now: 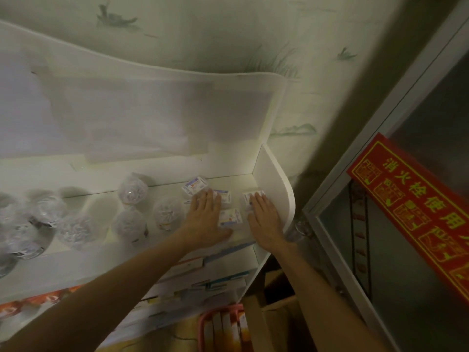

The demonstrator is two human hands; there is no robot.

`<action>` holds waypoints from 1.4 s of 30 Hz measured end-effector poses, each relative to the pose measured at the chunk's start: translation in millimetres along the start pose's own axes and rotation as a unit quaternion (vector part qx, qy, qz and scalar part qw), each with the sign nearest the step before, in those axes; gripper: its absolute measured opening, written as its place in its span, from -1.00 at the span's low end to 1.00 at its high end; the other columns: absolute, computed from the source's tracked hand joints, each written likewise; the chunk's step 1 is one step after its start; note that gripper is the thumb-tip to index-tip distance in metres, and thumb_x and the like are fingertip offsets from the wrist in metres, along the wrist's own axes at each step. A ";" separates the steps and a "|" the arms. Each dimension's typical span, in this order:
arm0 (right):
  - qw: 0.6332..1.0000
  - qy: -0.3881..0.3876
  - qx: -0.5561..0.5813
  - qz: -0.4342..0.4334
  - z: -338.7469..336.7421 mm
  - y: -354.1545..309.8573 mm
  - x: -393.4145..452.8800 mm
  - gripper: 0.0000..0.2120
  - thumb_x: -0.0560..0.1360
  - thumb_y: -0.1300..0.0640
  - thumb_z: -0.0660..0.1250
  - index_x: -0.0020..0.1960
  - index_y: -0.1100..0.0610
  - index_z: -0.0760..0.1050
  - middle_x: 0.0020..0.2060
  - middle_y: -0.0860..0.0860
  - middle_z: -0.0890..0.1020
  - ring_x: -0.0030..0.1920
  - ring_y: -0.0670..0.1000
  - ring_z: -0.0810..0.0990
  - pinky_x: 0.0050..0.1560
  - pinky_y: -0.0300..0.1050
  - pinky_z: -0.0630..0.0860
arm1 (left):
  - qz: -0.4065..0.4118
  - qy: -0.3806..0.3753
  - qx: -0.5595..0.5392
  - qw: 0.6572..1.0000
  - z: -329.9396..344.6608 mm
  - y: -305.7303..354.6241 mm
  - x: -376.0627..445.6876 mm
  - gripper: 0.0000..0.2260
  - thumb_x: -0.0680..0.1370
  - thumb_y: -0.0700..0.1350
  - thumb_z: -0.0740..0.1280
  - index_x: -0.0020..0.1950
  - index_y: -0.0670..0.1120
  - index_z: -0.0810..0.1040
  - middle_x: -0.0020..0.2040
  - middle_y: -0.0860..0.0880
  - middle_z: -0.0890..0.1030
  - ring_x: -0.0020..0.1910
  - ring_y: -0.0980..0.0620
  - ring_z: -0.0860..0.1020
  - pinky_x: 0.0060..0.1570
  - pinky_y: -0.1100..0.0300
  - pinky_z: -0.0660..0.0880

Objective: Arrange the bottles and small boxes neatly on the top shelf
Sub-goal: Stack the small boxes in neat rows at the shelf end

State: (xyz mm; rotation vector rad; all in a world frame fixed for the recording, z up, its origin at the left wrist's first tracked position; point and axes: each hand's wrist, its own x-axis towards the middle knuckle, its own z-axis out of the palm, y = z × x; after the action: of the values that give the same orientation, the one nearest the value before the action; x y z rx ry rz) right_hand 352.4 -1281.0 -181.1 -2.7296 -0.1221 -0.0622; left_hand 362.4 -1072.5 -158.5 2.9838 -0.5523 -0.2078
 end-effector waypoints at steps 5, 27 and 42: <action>1.000 -0.007 -0.006 -0.012 -0.4 1.5 -1.3 -0.25 0.49 -0.19 -0.30 0.61 0.10 -0.02 0.60 0.01 0.03 0.59 -0.04 -0.10 0.54 -0.12 -0.26 | 0.046 0.033 0.014 0.998 -3.5 10.0 -5.3 -0.15 0.49 0.39 0.13 0.60 -0.10 0.02 0.57 -0.16 0.05 0.51 -0.19 0.10 0.49 -0.10 0.04; 0.995 -0.040 -0.094 0.000 3.1 2.0 0.8 -0.18 0.52 -0.39 -0.14 0.62 0.06 -0.14 0.61 0.01 -0.09 0.59 0.01 -0.18 0.52 -0.04 -0.26 | 0.003 0.034 -0.131 0.991 -28.6 -17.7 32.5 -0.38 0.49 0.30 0.33 0.45 -0.01 0.40 0.34 -0.04 0.52 0.26 -0.06 0.51 0.21 0.03 0.46; 0.995 -0.038 -0.093 0.001 3.5 0.1 -0.4 -0.14 0.46 -0.43 -0.21 0.62 0.04 -0.12 0.61 -0.01 -0.07 0.59 0.01 -0.16 0.50 -0.06 -0.27 | -0.020 0.098 -0.041 0.994 -34.4 -22.0 25.5 -0.47 0.55 0.30 0.18 0.40 0.02 0.43 0.29 -0.06 0.47 0.23 -0.11 0.49 0.18 -0.02 0.44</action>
State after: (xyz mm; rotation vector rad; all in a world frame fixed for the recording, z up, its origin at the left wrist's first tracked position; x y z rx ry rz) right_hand 352.1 -1279.8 -184.4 -2.9199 -0.1416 0.0327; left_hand 398.9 -1058.8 -130.2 2.8926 -0.4507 0.0592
